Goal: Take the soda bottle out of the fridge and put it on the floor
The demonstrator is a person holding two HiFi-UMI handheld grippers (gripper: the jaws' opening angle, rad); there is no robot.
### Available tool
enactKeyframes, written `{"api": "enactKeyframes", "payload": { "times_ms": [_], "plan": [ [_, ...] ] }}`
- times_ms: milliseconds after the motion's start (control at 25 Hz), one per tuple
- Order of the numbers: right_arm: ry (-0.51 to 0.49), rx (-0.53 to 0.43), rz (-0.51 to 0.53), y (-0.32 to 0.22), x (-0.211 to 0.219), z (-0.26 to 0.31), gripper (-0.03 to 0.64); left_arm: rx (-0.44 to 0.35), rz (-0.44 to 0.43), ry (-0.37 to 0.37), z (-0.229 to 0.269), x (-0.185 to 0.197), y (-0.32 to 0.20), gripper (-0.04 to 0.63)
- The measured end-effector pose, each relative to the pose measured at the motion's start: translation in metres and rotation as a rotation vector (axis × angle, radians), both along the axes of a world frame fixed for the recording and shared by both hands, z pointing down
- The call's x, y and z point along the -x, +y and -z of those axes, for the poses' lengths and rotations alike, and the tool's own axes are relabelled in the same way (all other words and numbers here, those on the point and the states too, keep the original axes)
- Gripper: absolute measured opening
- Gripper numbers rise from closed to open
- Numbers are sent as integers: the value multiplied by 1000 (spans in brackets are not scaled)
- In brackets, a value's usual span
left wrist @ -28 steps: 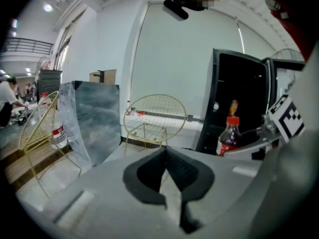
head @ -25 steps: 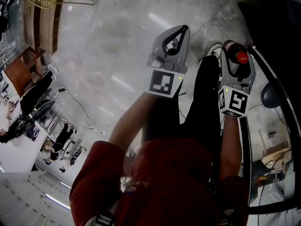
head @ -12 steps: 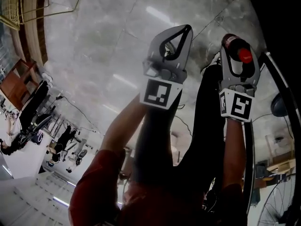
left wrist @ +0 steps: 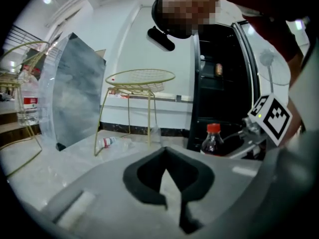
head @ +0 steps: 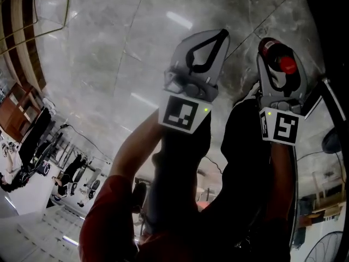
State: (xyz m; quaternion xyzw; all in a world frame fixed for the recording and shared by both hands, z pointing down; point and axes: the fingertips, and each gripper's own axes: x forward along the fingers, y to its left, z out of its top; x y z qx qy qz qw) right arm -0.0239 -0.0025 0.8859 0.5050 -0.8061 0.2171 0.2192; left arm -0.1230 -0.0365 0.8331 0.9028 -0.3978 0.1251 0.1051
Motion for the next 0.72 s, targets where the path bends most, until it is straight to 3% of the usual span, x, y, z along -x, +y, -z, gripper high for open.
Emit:
{"api": "enactKeyframes", "payload": {
  "times_ms": [280,720],
  "plan": [
    [2,-47,44,-17,1,-74,298,-6,-29,-37,-87,-6,-11,-2],
    [8,-151,77,-77,17,-132,298,-75,35,-14,-141,14,-48,-2]
  ]
}}
